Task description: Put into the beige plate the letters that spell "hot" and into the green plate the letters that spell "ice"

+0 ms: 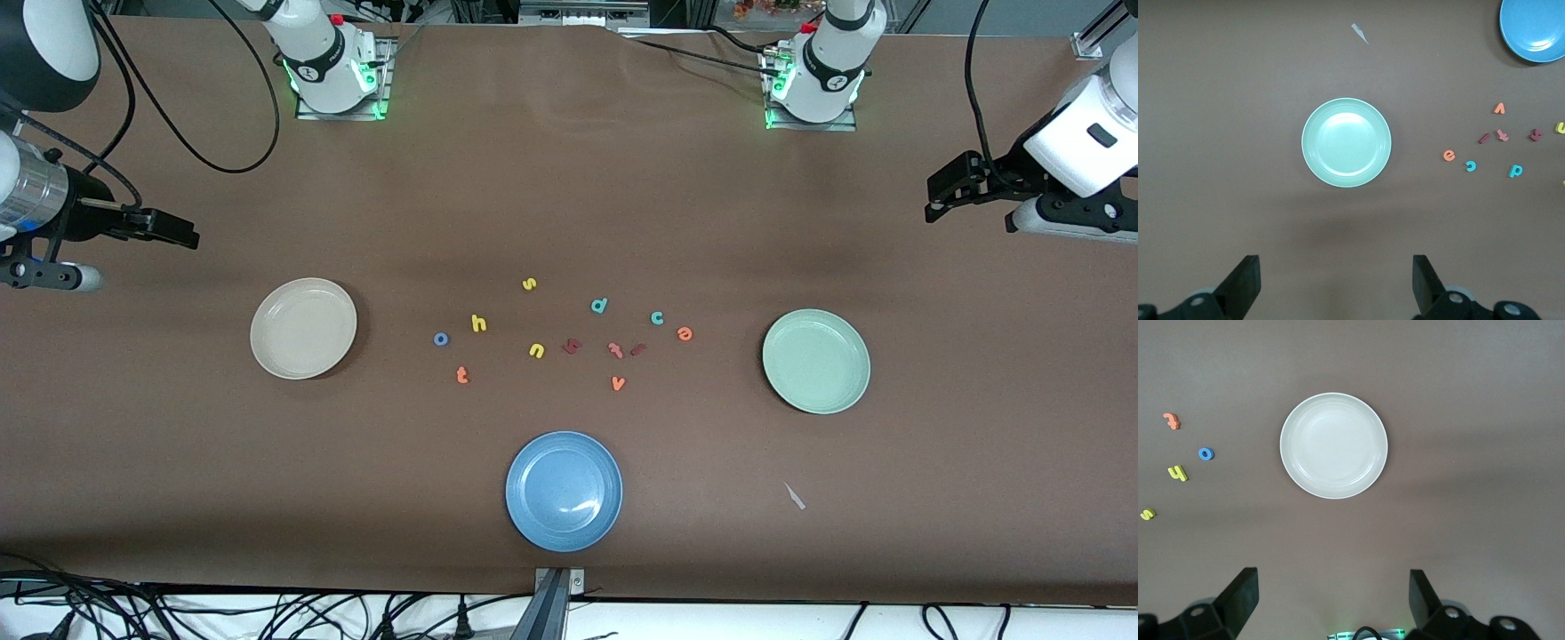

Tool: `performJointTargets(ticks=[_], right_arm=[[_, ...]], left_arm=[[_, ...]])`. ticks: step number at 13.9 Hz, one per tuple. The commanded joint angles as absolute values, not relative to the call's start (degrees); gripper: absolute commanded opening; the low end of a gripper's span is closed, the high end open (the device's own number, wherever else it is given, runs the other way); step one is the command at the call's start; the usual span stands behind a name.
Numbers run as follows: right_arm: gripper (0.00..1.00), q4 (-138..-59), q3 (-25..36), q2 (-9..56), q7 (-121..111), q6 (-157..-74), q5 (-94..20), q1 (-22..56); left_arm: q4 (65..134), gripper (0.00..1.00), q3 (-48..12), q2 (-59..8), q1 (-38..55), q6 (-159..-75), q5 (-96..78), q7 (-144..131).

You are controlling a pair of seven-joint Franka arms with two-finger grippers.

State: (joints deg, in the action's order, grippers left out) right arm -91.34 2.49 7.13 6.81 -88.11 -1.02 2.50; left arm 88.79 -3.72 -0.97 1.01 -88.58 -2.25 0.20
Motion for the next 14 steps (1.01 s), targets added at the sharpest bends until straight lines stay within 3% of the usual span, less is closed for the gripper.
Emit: performJointTargets(ticks=[1, 14], right_arm=[[1.00, -90.8, 2.5, 7.1, 6.6, -87.9, -0.9, 2.3], [1.00, -90.7, 2.5, 7.1, 6.6, -87.7, -1.0, 2.3]], left_arm=[[89.2, 1.00, -3.8, -0.1, 0.4, -88.8, -3.5, 0.1], [89.1, 1.00, -4.4, -0.4, 0.8, -88.4, -0.2, 0.2]])
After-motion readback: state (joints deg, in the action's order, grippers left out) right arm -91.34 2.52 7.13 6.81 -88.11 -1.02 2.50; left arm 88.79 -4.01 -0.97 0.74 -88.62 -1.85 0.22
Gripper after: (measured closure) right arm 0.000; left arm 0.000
